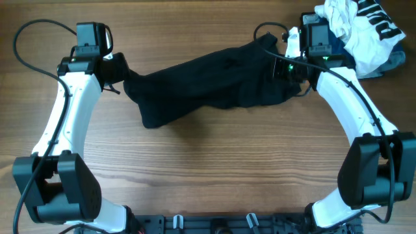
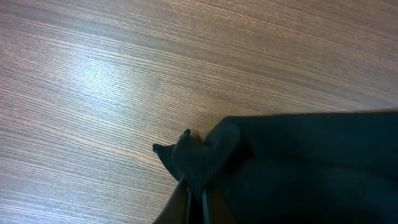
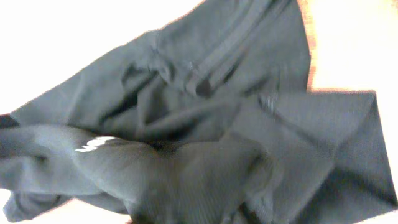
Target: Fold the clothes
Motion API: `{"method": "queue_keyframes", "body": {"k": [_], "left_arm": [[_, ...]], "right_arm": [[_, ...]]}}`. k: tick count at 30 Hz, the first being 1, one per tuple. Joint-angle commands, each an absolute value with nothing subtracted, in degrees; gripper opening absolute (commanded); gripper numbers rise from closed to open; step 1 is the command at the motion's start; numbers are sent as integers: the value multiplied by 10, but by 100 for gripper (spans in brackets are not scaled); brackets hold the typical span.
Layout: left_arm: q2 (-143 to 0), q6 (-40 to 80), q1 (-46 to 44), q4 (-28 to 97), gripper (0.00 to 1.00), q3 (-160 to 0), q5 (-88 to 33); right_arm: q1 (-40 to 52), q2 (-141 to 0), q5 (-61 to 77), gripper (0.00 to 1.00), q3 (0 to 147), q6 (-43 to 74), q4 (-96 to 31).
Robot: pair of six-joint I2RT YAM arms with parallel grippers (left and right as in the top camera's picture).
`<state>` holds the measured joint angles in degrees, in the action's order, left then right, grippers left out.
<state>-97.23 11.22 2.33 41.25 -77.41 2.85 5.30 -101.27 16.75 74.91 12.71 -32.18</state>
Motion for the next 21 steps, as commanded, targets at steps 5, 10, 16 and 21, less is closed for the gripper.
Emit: {"method": "queue_keyframes", "body": {"k": [5, 10, 16, 21], "left_arm": [[-976, 111, 27, 409, 4, -778, 19], [-976, 111, 27, 409, 4, -778, 20], [-976, 111, 27, 409, 4, -778, 20], [-976, 111, 27, 409, 4, -778, 20]], "right_arm": [[52, -1014, 193, 94, 754, 122, -367], [52, -1018, 140, 92, 753, 122, -448], [52, -1020, 94, 88, 703, 119, -419], [52, -1020, 96, 77, 630, 90, -322]]}}
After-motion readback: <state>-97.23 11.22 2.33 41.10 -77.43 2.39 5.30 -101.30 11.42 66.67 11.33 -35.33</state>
